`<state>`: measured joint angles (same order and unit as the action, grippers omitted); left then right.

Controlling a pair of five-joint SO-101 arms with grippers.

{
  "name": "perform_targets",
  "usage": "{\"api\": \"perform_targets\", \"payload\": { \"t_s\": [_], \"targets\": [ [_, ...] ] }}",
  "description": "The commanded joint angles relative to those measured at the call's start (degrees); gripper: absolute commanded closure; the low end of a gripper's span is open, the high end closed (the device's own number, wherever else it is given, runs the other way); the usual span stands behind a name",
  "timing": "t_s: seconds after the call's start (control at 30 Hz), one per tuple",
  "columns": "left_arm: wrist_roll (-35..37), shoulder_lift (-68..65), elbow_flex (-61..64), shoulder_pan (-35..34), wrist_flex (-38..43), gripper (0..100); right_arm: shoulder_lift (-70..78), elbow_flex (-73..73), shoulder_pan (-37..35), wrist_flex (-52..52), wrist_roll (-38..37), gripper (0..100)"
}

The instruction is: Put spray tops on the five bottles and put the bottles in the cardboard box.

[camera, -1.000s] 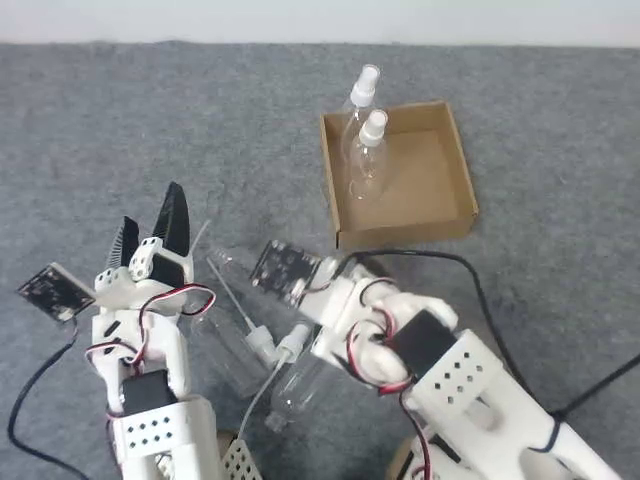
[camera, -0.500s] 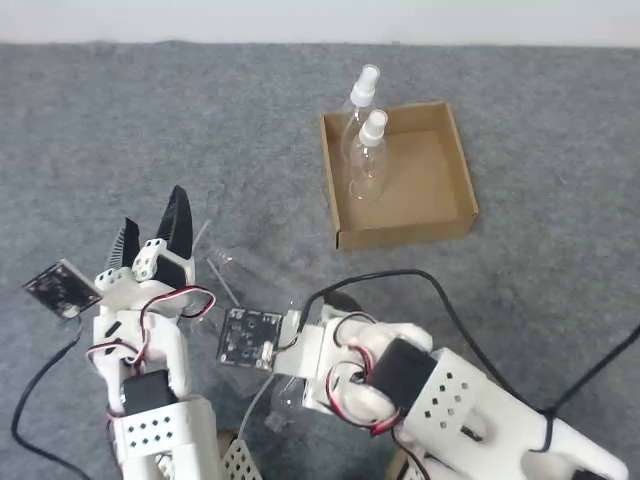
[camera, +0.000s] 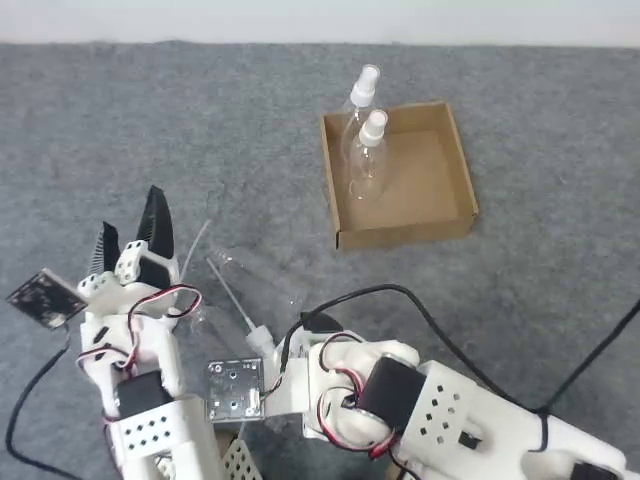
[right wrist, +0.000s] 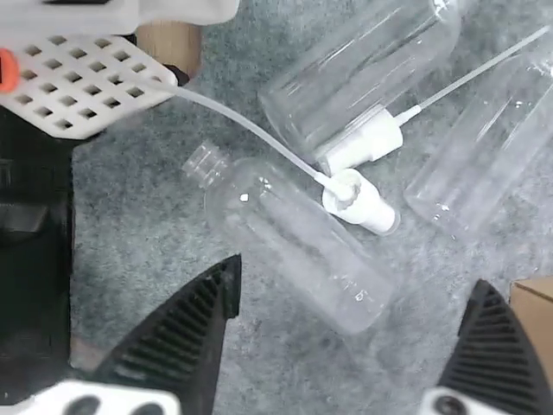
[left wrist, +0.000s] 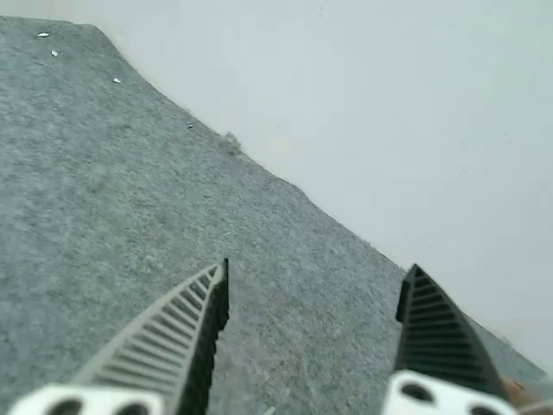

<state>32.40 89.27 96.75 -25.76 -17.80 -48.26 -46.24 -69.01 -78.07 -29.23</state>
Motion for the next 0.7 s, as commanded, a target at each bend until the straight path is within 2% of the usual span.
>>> {"api": "perform_targets", "payload": {
  "t_s": [0.0,0.67],
  "targets": [
    [-0.35,0.79,-0.92,-0.09,2.02,70,-1.63,2.55,-0.75,-0.13,-3.69,65.9],
    [-0.35,0.79,-0.84,0.09,2.11,70,0.13,-9.32,-0.4,8.92,-7.3,65.9]
  ]
}}
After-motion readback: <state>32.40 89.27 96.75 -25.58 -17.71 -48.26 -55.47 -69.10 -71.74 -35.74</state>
